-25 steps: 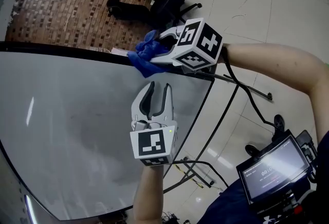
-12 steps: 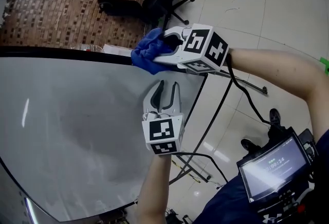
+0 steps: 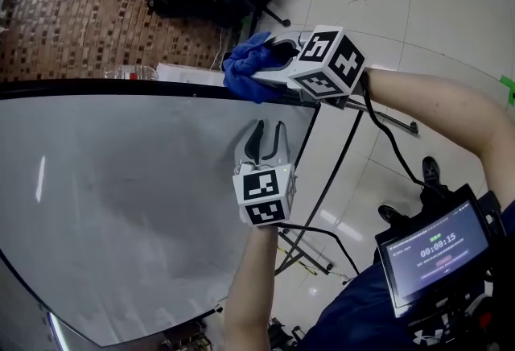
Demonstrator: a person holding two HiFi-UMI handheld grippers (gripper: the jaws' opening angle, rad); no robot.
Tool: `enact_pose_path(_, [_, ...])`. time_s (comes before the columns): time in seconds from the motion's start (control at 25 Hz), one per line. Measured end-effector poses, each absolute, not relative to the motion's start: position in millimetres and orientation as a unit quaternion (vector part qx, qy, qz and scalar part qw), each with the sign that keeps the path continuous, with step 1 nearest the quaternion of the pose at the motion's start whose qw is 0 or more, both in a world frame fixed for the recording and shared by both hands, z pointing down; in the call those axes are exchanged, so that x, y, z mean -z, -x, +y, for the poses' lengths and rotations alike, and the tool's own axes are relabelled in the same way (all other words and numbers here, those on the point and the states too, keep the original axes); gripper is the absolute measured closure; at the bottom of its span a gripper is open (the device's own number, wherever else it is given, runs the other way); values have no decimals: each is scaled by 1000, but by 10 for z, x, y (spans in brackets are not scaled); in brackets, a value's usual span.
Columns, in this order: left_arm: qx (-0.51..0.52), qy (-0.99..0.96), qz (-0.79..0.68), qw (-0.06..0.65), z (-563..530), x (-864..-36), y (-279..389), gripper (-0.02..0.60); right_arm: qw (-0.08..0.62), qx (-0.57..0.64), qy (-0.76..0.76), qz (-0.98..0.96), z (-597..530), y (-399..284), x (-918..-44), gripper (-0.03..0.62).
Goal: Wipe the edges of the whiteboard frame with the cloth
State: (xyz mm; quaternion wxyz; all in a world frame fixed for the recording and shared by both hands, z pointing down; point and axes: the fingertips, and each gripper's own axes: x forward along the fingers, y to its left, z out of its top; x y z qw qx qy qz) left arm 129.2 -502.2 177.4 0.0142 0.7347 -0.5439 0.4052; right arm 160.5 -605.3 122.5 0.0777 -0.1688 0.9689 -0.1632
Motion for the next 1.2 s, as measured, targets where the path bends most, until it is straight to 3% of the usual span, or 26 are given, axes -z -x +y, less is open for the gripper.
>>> enact_pose_path(0.56, [-428, -726, -533, 75, -4939, -2375, -1210, 446, 121, 244, 188, 944, -6136, -1717, -1511, 408])
enact_pose_path(0.76, [-432, -722, -535, 73, -4934, -2736, -1521, 448, 52, 230, 169, 957, -5978, -1811, -2138, 408])
enact_pose_path(0.92, [-436, -723, -531, 70, -4821, -3227, -1791, 448, 41, 236, 165, 957, -5844, -1945, -2749, 408])
enact_pose_path(1.2, [-440, -719, -529, 96, -4768, -3172, -1593, 454, 12, 259, 173, 950, -5900, -1809, -2817, 407])
